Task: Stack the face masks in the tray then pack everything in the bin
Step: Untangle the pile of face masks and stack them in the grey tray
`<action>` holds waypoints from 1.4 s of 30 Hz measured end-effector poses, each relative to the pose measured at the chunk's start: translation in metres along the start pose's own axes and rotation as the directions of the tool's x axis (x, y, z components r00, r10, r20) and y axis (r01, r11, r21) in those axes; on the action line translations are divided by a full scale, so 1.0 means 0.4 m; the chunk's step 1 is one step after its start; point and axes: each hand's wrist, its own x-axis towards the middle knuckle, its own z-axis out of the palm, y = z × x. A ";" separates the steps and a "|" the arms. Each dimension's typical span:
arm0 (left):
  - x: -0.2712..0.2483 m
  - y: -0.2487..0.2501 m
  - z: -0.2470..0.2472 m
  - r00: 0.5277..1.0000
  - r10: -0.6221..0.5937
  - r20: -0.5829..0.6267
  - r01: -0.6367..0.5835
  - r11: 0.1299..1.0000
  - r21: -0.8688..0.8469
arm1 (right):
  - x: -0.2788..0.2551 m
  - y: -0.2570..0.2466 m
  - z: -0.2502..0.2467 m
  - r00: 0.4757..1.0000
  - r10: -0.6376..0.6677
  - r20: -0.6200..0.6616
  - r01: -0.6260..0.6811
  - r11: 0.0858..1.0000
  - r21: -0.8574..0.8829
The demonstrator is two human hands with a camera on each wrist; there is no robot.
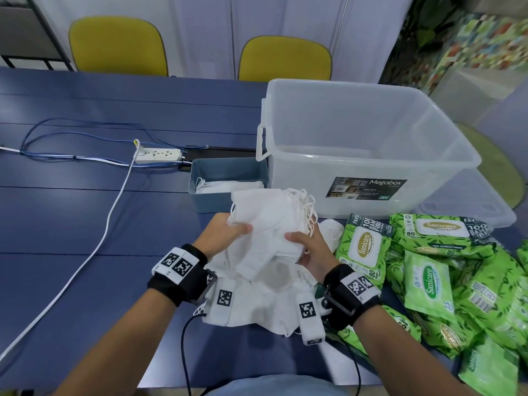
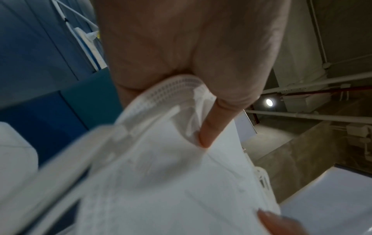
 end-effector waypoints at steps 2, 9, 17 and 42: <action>-0.001 -0.007 -0.001 1.000 0.000 0.021 0.001 0.999 -0.043 | 0.009 0.006 -0.005 0.999 0.009 -0.038 -0.007 1.000 0.029; 0.009 -0.032 -0.010 0.983 -0.103 -0.155 0.095 0.994 -0.059 | 0.021 0.018 -0.044 0.940 0.034 -0.339 -0.010 0.997 0.071; -0.006 -0.031 -0.027 0.982 -0.173 0.077 0.184 0.967 -0.175 | 0.017 0.001 -0.100 0.899 -0.001 -0.438 0.022 0.999 0.043; 0.007 -0.025 -0.008 0.919 0.392 -0.043 -0.391 0.920 0.030 | 0.005 0.005 -0.045 0.944 0.029 -0.330 -0.024 1.000 0.018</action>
